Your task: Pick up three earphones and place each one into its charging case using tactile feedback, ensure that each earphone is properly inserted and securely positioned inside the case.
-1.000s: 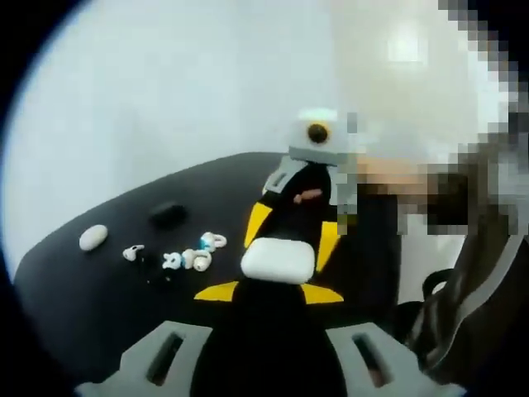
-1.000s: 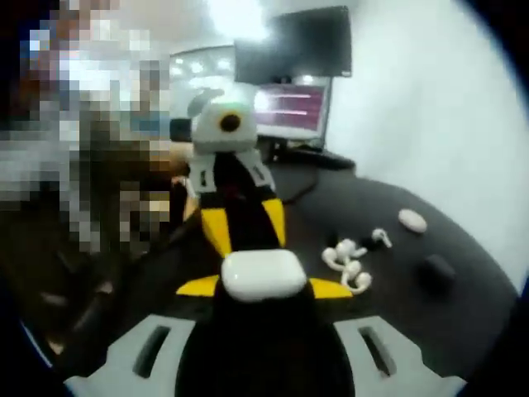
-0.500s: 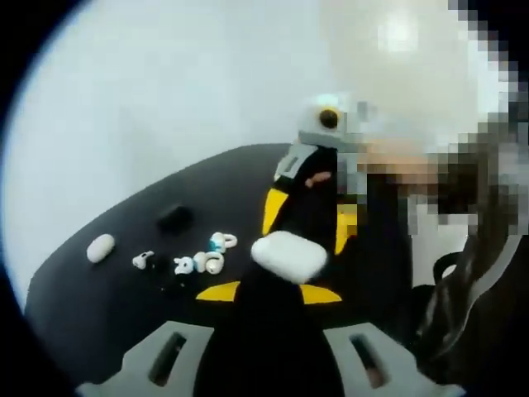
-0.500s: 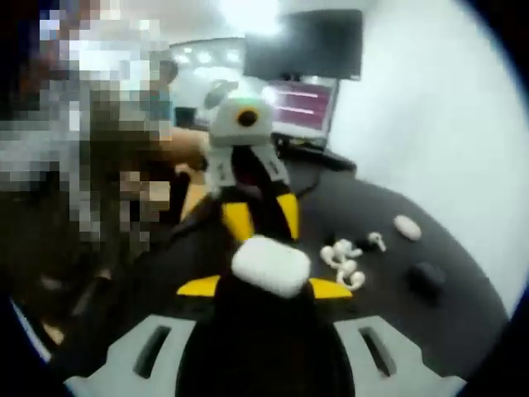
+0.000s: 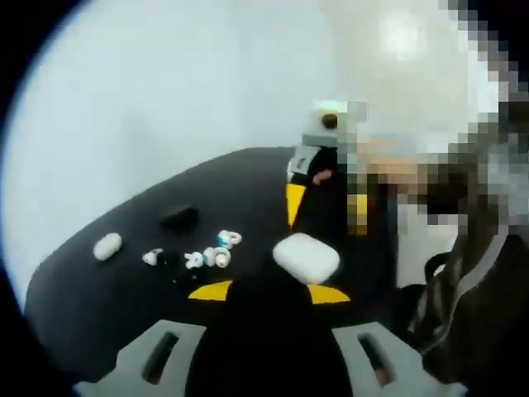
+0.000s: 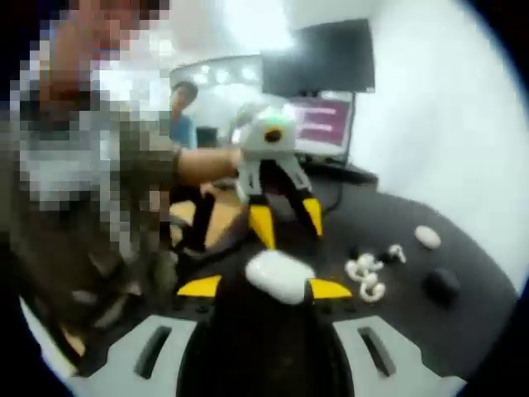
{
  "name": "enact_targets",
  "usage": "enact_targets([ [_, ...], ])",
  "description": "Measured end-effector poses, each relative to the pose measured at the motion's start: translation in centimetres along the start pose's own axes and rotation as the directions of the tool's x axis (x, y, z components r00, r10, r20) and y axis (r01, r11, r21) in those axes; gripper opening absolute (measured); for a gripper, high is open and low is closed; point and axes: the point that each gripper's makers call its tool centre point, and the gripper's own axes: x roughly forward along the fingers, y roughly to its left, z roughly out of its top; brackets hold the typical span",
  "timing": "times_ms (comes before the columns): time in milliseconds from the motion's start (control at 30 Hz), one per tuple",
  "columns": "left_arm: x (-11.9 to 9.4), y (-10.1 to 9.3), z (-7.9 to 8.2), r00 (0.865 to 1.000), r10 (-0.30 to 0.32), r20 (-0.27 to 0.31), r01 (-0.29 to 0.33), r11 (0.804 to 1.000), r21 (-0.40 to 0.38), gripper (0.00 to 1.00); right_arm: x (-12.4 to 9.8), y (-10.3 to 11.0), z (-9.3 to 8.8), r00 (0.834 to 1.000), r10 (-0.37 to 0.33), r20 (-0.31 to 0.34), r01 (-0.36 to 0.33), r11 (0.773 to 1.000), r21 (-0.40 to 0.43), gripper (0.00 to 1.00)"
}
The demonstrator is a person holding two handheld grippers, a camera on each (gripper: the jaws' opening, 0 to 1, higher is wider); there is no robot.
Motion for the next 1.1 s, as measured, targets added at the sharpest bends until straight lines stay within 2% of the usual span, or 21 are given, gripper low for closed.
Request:
enact_targets([
  [33,0.1,-1.0,0.2,0.999,-0.051,0.016,0.052,0.997,-0.056,0.31,-0.1,-0.3,-0.1,1.000,-0.008,-0.002,0.008,1.000,0.015,0.40],
  [67,0.4,-1.8,0.1,0.997,-0.081,0.020,0.082,0.993,-0.079,0.33,-0.1,-0.6,-0.4,1.000,-0.016,-0.010,0.016,0.999,0.031,0.40],
  [167,1.7,-2.2,-0.7,0.999,-0.049,0.000,0.049,0.998,-0.043,0.39,0.2,-1.4,-1.2,0.998,-0.046,-0.038,0.047,0.998,0.031,0.40],
  [200,2.4,-1.7,-1.2,1.000,-0.009,-0.015,0.009,1.000,-0.019,0.41,0.4,-1.4,-1.5,0.998,-0.041,-0.044,0.043,0.999,0.034,0.40],
  [233,2.8,-1.6,-1.3,1.000,0.003,0.001,-0.003,1.000,0.006,0.43,0.6,-1.1,-1.8,0.998,-0.024,-0.054,0.027,0.998,0.057,0.40],
  [300,3.3,-1.5,-1.4,1.000,0.009,0.016,-0.008,1.000,-0.013,0.46,1.1,-0.6,-2.3,0.997,0.002,-0.075,0.004,0.997,0.074,0.40],
  [367,3.3,-1.4,-1.2,1.000,0.002,0.020,-0.001,1.000,-0.028,0.44,1.1,-0.2,-2.7,0.995,0.010,-0.097,-0.004,0.998,0.058,0.40],
  [433,3.1,-1.4,-1.1,1.000,-0.013,0.003,0.013,1.000,0.003,0.41,0.7,-0.1,-2.7,0.995,0.013,-0.099,-0.008,0.999,0.046,0.40],
  [467,2.9,-1.6,-1.2,1.000,-0.028,-0.008,0.029,0.999,0.024,0.37,0.5,-0.1,-2.5,0.995,0.015,-0.097,-0.010,0.999,0.049,0.39],
  [533,2.5,-1.6,-1.3,0.998,-0.044,-0.040,0.045,0.999,0.018,0.27,0.1,0.0,-2.5,0.995,0.012,-0.099,-0.006,0.998,0.059,0.38],
  [567,2.5,-1.3,-1.2,0.999,-0.035,-0.038,0.035,0.999,0.025,0.26,0.1,0.3,-2.4,0.995,0.020,-0.099,-0.014,0.998,0.060,0.36],
  [633,2.3,-1.3,-1.5,0.997,-0.056,-0.058,0.058,0.998,0.016,0.26,0.0,1.0,-2.5,0.993,0.047,-0.106,-0.041,0.997,0.059,0.35],
  [767,2.2,-0.9,-1.3,0.997,-0.055,-0.046,0.055,0.998,0.004,0.28,0.2,2.0,-2.6,0.990,0.081,-0.112,-0.076,0.996,0.049,0.34],
  [900,2.8,-1.7,-1.0,0.991,-0.128,-0.025,0.127,0.991,-0.047,0.40,0.2,1.9,-2.7,0.990,0.077,-0.114,-0.072,0.996,0.049,0.34],
  [1033,3.2,-1.8,-1.1,0.980,-0.188,-0.060,0.185,0.981,-0.060,0.44,0.1,1.7,-2.8,0.991,0.069,-0.114,-0.064,0.997,0.043,0.34],
  [1100,3.1,-1.8,-0.8,0.975,-0.220,-0.040,0.214,0.969,-0.122,0.45,-0.2,1.3,-2.7,0.993,0.046,-0.111,-0.042,0.998,0.041,0.34],
])
